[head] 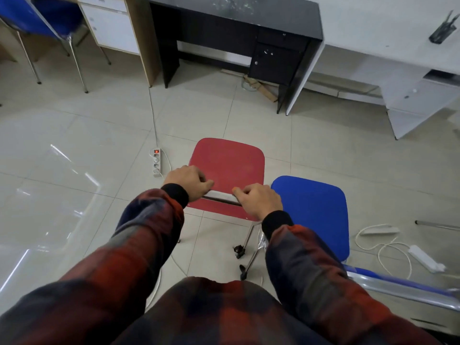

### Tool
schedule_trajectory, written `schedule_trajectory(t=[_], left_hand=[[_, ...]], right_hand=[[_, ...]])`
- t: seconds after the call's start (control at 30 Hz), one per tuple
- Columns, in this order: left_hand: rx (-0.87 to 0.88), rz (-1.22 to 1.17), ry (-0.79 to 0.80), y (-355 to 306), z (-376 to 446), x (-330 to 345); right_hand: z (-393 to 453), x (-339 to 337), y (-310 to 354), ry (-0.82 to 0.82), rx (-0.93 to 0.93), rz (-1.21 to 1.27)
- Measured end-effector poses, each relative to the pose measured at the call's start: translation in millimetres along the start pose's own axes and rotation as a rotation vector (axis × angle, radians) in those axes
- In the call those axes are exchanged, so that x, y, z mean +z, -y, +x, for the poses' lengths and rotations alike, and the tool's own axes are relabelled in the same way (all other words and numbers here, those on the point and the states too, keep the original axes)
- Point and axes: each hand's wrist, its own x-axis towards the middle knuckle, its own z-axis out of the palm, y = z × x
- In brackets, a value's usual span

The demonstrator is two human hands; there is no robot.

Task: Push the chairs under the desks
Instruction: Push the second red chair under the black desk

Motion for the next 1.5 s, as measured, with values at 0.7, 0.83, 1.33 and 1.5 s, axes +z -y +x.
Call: schedule_trajectory(t=[0.7,0.83,1.33,1.5], left_hand=[[-0.046,-0.036,-0.076,-11,39,-5],[-0.049,-0.014,-0.084,10,53,-15],[-0.063,-0.084,-0.138,-37,123,-33],[-0.05,-0.061,-0.121,13,154,-48]], right_hand=[[49,-12,-5,-0.084,-0.055,0.006],[56,-4,17,-0.078,-0.057,0.023],[141,-57,-4,-0.15,-0.014,0.0],[154,-33,41,-0.129,-0.02,0.028]])
